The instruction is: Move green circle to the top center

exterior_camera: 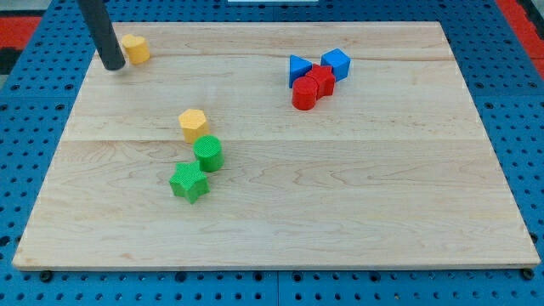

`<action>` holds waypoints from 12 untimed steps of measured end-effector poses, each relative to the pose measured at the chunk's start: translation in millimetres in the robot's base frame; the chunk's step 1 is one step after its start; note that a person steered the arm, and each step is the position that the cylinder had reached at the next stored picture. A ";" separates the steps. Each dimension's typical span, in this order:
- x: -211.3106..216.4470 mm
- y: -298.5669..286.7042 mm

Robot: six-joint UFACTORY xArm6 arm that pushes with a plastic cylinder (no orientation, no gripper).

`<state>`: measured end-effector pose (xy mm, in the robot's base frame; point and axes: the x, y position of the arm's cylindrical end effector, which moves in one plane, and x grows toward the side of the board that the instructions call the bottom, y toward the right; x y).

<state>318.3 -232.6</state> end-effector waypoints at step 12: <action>29.6 207.8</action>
<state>347.9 -24.8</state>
